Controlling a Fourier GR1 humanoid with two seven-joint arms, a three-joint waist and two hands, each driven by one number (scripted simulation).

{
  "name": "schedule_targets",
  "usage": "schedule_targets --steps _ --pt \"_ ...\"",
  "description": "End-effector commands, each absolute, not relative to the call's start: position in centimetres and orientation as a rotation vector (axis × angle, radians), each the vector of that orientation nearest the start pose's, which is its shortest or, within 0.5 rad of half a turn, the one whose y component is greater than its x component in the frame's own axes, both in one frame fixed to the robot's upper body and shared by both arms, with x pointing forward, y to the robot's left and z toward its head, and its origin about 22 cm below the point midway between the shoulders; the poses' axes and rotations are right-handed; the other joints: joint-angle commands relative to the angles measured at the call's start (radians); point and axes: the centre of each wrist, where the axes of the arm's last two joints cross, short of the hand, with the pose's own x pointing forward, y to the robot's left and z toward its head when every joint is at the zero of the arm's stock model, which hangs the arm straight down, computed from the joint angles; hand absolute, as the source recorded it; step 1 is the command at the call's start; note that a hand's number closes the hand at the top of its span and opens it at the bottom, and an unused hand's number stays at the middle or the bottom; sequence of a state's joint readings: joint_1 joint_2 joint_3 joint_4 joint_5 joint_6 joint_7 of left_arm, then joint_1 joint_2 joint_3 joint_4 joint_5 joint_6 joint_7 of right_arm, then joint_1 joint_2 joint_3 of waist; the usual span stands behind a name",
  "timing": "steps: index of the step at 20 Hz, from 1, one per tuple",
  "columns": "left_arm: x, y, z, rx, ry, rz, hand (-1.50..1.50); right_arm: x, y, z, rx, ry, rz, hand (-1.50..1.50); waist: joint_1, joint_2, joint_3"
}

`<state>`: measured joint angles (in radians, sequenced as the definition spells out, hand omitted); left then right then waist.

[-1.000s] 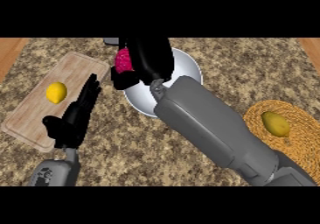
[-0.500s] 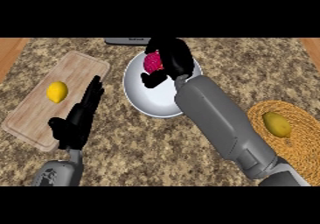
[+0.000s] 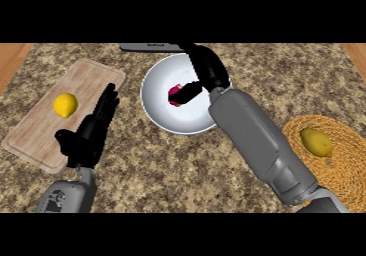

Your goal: Pick the cupcake from the placemat and place it in the bowl

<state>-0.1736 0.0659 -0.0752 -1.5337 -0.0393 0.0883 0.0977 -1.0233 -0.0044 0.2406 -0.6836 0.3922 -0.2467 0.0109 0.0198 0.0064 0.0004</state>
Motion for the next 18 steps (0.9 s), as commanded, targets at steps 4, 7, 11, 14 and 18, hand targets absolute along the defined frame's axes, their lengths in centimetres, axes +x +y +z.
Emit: schedule_targets --steps 4,7,11,14,18 --pt "27.0 21.4 2.8 0.051 -1.598 -0.103 0.0 41.8 -7.2 11.6 -0.326 -1.883 0.561 -1.5 -0.011 -0.006 0.0" --pt "27.2 21.7 2.4 0.064 -1.586 -0.115 0.0 42.0 -9.1 13.4 -0.223 -1.85 0.472 -1.5 -0.02 -0.007 0.0" --pt "27.5 22.3 2.5 0.066 -1.59 -0.102 0.0 41.5 -12.9 13.8 -0.162 -1.823 0.417 -1.5 -0.027 -0.008 -0.001" --pt "26.1 22.4 2.6 0.075 -1.594 -0.115 0.0 40.7 -14.4 13.9 -0.096 -1.806 0.367 -1.5 -0.024 -0.01 0.0" --pt "27.0 23.1 3.7 0.089 -1.586 -0.123 0.0 39.8 -18.3 12.6 -0.015 -1.782 0.391 -1.5 -0.023 -0.009 0.0"
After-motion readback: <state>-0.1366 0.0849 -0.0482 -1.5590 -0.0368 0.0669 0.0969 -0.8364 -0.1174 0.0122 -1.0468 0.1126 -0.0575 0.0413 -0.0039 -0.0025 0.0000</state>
